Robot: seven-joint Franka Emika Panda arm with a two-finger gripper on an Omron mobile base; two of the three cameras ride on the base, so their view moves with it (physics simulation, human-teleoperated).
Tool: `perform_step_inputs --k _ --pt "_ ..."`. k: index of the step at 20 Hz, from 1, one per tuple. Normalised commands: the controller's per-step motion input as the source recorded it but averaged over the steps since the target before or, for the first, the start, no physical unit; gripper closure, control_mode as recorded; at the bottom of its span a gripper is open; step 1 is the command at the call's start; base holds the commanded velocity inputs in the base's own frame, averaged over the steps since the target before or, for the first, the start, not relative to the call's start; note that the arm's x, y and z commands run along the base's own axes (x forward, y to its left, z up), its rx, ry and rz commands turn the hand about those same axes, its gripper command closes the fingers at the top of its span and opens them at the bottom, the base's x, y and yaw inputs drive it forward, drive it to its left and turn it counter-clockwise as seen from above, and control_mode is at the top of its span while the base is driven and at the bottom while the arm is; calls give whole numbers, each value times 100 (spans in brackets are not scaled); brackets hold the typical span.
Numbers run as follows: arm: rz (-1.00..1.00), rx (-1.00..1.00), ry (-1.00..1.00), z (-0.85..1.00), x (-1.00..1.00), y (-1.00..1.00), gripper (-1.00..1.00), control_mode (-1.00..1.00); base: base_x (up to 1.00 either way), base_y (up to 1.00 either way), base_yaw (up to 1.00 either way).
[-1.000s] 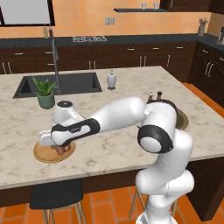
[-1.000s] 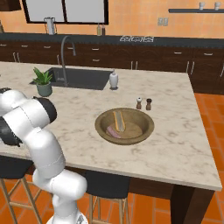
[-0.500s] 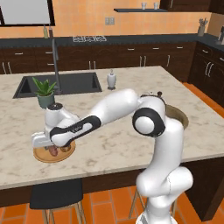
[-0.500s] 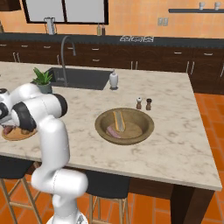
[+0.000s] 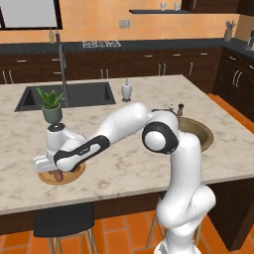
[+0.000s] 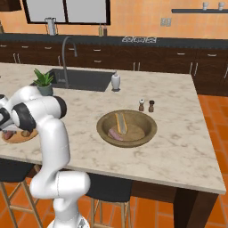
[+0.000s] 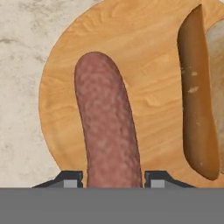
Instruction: Place one bun and one sausage from the bowl on each plate.
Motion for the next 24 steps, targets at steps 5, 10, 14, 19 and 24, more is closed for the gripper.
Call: perform_step_inputs --k 5,10,14,19,24 --pt "0 0 0 -6 36 0 100 -100 0 0 0" --pt "0 0 0 0 3 0 100 -100 0 0 0" --pt "0 0 0 0 0 0 -100 -100 0 0 0" --pt "0 0 0 0 0 0 -100 -100 0 0 0" --pt "0 0 0 0 0 0 -100 -100 0 0 0"
